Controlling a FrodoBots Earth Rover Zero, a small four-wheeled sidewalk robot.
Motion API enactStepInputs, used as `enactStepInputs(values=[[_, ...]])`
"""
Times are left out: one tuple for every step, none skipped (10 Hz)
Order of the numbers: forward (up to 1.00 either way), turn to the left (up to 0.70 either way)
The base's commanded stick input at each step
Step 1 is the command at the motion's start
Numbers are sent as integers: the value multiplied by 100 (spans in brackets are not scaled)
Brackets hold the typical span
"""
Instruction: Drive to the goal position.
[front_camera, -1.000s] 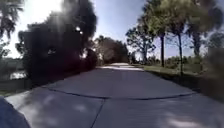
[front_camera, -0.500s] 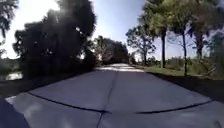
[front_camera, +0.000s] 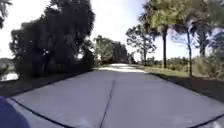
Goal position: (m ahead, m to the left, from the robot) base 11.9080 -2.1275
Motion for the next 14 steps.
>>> enactStepInputs(values=[[70, 0], [70, 0], [70, 0], [70, 0], [70, 0], [70, 0], [70, 0], [70, 0], [70, 0], [70, 0], [70, 0], [70, 0], [70, 0], [70, -10]])
